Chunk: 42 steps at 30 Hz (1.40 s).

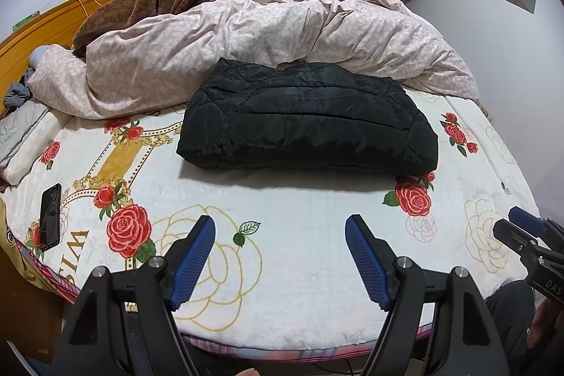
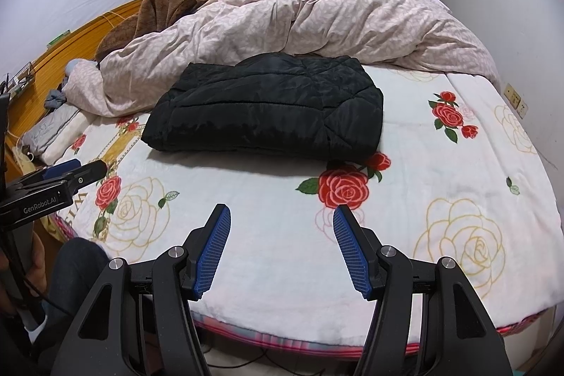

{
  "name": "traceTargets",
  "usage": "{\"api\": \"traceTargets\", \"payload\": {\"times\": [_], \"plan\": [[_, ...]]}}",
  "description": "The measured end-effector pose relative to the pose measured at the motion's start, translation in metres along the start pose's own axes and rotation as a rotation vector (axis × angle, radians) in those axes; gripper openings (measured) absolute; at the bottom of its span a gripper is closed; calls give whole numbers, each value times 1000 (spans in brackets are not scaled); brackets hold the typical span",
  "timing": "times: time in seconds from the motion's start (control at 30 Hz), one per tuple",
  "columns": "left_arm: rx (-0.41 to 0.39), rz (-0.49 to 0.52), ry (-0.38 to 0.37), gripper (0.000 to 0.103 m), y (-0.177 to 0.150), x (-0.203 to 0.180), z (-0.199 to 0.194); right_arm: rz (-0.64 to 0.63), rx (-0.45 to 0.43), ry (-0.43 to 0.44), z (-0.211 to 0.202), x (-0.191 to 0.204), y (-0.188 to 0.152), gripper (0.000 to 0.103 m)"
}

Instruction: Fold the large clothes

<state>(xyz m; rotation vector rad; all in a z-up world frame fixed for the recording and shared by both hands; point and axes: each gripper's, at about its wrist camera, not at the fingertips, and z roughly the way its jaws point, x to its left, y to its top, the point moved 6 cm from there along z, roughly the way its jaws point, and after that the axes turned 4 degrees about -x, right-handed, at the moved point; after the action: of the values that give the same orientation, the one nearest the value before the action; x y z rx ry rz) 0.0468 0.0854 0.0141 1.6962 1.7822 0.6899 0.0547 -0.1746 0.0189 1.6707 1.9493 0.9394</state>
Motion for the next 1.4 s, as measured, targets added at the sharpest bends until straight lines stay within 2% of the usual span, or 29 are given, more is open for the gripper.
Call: {"api": "traceTargets", "payload": {"times": [1.4], "plan": [[5, -8, 49, 78, -8, 1, -1, 2, 7, 2, -2, 3, -5, 61]]}}
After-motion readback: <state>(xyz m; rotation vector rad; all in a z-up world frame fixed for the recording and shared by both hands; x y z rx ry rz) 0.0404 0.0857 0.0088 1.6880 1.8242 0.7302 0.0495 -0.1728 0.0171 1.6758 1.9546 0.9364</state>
